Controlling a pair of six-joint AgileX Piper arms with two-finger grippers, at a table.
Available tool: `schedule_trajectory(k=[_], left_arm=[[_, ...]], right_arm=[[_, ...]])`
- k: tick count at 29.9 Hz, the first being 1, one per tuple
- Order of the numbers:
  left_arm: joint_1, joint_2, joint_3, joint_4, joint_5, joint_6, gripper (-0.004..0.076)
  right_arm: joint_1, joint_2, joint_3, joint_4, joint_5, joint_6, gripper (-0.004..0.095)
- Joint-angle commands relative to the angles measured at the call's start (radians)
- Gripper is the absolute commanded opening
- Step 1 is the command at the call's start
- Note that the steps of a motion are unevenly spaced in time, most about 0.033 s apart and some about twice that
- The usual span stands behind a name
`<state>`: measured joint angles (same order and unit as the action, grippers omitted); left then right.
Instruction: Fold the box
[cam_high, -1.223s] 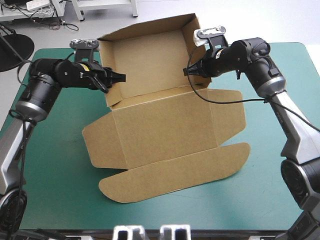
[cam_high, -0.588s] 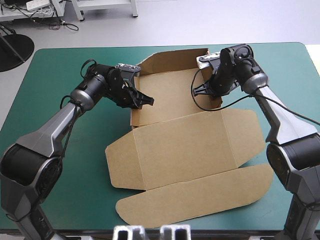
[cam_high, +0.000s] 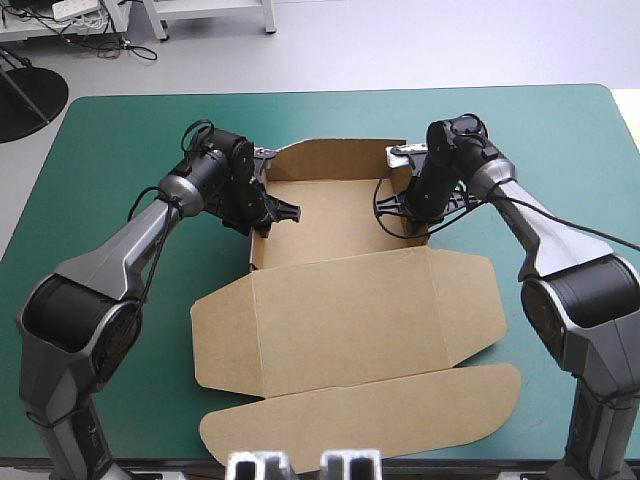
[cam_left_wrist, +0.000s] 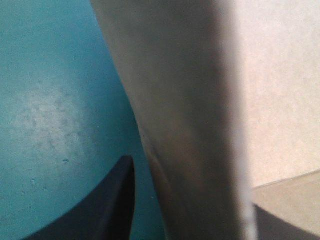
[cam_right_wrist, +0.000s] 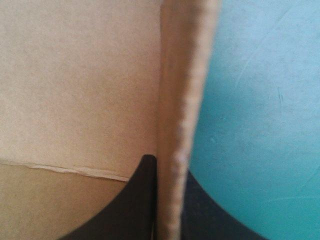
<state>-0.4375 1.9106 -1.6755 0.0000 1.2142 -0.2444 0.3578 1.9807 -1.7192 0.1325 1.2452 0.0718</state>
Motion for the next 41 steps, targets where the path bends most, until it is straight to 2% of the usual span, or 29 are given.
schedule_trajectory(k=[1, 11, 13, 15, 16, 19, 21, 24, 26, 33, 41], left_arm=[[-0.005, -0.064, -0.037, 0.0, -0.03, 0.018, -0.0009], [0.046, -0.064, -0.037, -0.018, 0.074, 0.028, -0.0008], [0.049, -0.064, -0.039, -0.02, 0.075, 0.048, 0.0018], [0.049, -0.064, -0.044, -0.042, 0.075, 0.048, 0.0083], [0.049, -0.064, -0.048, -0.055, 0.075, 0.048, 0.0128], [0.049, -0.064, -0.052, -0.057, 0.075, 0.044, 0.0267], [0.049, -0.064, -0.052, -0.057, 0.075, 0.044, 0.0353], [0.049, -0.064, -0.052, -0.057, 0.075, 0.044, 0.042], [0.049, -0.064, -0.052, -0.057, 0.075, 0.044, 0.0429], [0.049, -0.064, -0.074, -0.057, 0.075, 0.044, 0.0429], [0.049, -0.064, -0.187, -0.083, 0.075, 0.044, 0.0429]], right_arm=[[0.017, -0.063, -0.026, 0.105, -0.032, -0.012, -0.002], [0.017, -0.063, -0.026, 0.101, -0.004, -0.012, -0.002], [0.017, -0.063, -0.026, 0.094, 0.004, -0.001, -0.0014], [0.017, -0.063, -0.026, 0.089, 0.004, 0.007, 0.0021], [0.017, -0.063, -0.026, 0.089, 0.006, 0.009, 0.0054], [0.017, -0.063, -0.026, 0.098, 0.006, 0.009, 0.0266], [0.017, -0.063, -0.026, 0.1, 0.006, 0.009, 0.0451], [0.017, -0.063, -0.026, 0.102, 0.006, 0.009, 0.0699], [0.017, -0.065, -0.026, 0.102, 0.006, 0.009, 0.0783], [0.017, -0.065, -0.035, 0.102, 0.006, 0.009, 0.0801], [0.017, -0.077, -0.085, 0.096, 0.006, 0.004, 0.0795]])
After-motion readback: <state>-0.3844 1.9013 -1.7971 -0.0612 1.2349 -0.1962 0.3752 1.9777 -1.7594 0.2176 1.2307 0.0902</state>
